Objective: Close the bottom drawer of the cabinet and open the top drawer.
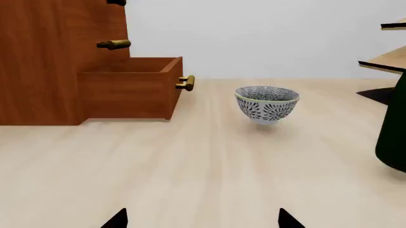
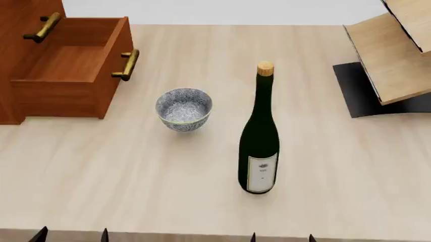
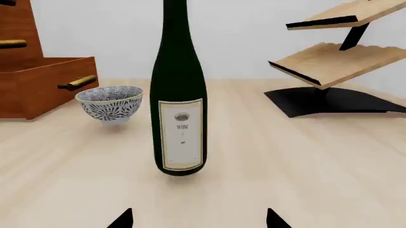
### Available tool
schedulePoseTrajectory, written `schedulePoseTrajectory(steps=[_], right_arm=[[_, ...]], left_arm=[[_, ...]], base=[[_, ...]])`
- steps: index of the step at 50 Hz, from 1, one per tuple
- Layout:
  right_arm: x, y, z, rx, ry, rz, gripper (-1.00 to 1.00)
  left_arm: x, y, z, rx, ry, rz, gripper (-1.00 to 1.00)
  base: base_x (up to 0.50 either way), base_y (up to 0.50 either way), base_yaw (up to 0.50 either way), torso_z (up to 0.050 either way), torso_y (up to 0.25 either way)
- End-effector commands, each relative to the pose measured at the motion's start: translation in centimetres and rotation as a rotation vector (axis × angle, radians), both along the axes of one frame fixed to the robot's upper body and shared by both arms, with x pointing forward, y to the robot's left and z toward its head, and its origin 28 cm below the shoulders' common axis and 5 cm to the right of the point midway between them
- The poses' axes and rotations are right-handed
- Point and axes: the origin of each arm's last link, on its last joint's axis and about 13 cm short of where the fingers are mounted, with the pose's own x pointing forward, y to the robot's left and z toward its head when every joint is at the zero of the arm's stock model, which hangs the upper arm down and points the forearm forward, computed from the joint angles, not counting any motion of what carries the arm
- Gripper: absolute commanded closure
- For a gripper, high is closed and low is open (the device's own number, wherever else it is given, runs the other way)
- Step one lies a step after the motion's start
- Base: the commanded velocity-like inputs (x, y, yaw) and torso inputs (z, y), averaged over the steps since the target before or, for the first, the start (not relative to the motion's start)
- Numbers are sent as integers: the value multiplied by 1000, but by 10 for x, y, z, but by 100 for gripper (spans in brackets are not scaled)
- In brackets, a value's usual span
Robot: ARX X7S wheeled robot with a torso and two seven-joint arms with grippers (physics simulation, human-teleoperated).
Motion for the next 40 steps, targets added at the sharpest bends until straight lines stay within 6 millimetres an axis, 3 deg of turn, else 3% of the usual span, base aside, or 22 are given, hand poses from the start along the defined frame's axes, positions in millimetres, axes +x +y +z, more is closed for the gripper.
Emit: schedulePoseTrajectory(steps=[1, 23, 24, 40], right_arm=[[0, 0, 0, 0, 0, 0, -100], [0, 6, -13, -2, 50, 27, -100], [0, 0, 0, 0, 0, 0, -100], [-1, 1, 1, 8, -9, -8, -100]], left_arm=[[0, 0, 0, 0, 0, 0, -100], [-3, -4, 7, 0, -32, -16, -100], [0, 0, 0, 0, 0, 0, -100], [-1, 2, 9, -23, -32, 0, -100]], base=[[0, 0, 0, 0, 0], [0, 0, 0, 0, 0], [0, 0, 0, 0, 0], [0, 0, 0, 50, 0]])
